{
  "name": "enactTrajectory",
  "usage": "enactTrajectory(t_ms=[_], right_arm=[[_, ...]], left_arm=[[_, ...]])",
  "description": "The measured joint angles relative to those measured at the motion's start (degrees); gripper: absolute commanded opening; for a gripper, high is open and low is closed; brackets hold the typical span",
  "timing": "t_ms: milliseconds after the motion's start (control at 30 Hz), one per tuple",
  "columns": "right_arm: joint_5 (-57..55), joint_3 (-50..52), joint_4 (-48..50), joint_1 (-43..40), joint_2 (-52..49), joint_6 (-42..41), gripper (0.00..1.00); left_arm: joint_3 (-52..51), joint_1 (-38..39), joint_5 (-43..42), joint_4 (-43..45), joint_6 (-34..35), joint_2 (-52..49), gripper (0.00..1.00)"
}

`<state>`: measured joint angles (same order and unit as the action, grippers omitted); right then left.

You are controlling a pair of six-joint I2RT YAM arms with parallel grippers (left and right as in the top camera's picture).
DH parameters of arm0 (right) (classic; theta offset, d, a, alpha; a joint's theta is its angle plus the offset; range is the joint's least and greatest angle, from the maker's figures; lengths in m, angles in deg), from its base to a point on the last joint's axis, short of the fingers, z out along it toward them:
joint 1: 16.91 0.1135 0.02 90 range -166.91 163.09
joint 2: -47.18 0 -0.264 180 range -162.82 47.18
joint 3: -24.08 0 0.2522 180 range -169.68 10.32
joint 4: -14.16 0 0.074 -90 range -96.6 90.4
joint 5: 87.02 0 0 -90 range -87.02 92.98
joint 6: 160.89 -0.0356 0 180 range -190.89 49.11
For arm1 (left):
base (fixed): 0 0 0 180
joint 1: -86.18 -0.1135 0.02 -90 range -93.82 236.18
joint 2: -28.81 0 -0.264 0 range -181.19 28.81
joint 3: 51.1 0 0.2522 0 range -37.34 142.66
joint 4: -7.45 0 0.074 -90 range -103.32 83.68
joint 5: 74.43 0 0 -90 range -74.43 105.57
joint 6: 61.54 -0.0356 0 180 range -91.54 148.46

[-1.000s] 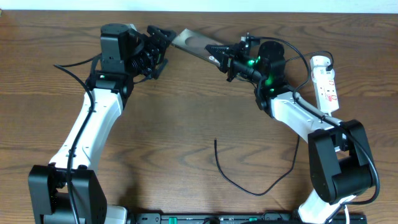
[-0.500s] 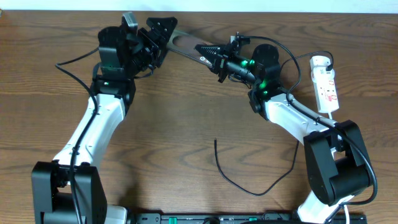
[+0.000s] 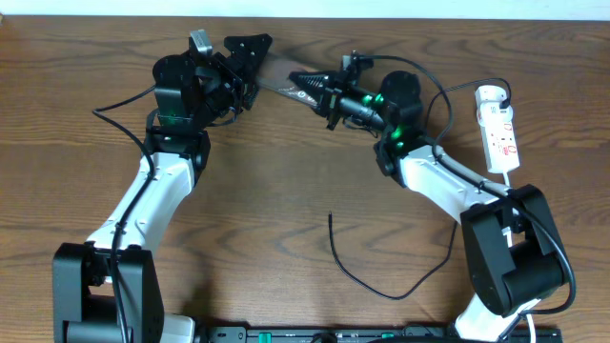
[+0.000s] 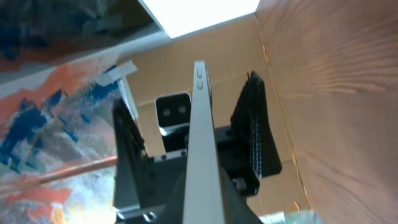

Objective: Plug charger to phone and switch on socket

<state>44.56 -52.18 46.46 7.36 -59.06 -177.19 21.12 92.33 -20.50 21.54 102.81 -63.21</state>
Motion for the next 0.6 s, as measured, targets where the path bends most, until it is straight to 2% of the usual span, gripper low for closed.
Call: enactTrajectory(t_ms=[333, 400, 467, 533, 600], right_arm=[[-1.9, 0.0, 0.0, 1.2, 0.0, 0.2, 0.02], [-2.1, 0.0, 0.0, 1.3, 0.0, 0.4, 0.02], [-2.3, 0.0, 0.0, 1.3, 0.0, 0.4, 0.01], [-2.5, 0.0, 0.0, 1.4, 0.0, 0.4, 0.01], [-2.5, 0.0, 0.0, 1.4, 0.0, 0.4, 0.01]], left_arm=[[0.0, -0.1, 0.7, 0.9, 5.4, 0.0, 0.92], [0.0, -0.1, 0.9, 1.1, 6.1, 0.0, 0.87], [0.0, -0.1, 0.9, 1.2, 6.7, 0.0, 0.75], [0.0, -0.1, 1.0, 1.2, 6.8, 0.0, 0.49], [0.0, -0.1, 1.3, 1.2, 7.3, 0.0, 0.34]])
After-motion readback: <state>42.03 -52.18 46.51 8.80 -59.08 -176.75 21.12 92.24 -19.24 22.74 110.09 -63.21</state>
